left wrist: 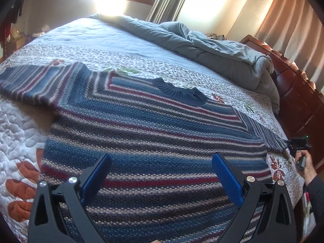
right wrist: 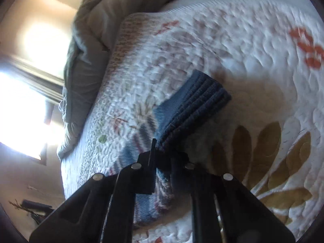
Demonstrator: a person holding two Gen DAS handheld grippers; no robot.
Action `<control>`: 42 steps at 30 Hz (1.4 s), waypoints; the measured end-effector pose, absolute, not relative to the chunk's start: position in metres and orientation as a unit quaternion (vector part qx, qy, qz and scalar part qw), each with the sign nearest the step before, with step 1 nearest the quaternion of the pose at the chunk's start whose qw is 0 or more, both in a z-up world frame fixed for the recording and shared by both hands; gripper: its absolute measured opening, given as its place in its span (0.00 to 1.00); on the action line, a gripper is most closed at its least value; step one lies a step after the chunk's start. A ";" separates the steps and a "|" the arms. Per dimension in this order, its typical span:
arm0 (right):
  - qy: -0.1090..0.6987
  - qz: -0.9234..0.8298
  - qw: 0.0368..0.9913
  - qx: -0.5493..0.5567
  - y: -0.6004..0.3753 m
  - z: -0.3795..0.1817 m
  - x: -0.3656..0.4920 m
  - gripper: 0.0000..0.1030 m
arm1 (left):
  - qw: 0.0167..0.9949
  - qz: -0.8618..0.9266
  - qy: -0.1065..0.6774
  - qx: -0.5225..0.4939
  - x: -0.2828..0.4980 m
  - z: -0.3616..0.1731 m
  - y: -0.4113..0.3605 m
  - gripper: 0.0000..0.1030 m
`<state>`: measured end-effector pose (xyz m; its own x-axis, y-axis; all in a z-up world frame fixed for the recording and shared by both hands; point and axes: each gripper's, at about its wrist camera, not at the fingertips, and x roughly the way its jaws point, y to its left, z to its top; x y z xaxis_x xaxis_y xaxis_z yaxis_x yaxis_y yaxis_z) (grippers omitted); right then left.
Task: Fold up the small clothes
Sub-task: 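Reach the right gripper to the sweater's sleeve cuff and grasp it, then carry the held sleeve across the sweater body toward the left gripper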
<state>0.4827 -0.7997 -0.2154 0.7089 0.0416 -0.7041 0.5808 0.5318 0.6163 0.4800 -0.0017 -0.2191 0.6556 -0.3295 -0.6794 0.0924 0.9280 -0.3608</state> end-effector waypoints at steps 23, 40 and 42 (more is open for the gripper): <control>0.359 -0.027 0.928 0.092 -0.400 -0.005 0.602 0.09 | 0.900 -0.096 0.372 -0.205 0.510 -0.234 0.066 0.96; 0.440 0.005 0.873 -0.209 -0.128 -0.161 0.629 0.08 | 0.898 -0.079 0.355 -0.248 0.511 -0.227 0.116 0.96; 0.443 0.009 0.863 -0.243 -0.107 -0.183 0.626 0.08 | 0.898 -0.079 0.353 -0.251 0.510 -0.227 0.119 0.96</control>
<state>0.6256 -0.1072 -0.1830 0.6080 -0.1997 -0.7684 -0.2304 0.8818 -0.4115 0.5099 0.1190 -0.2268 0.7380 -0.3185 -0.5949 -0.0362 0.8616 -0.5063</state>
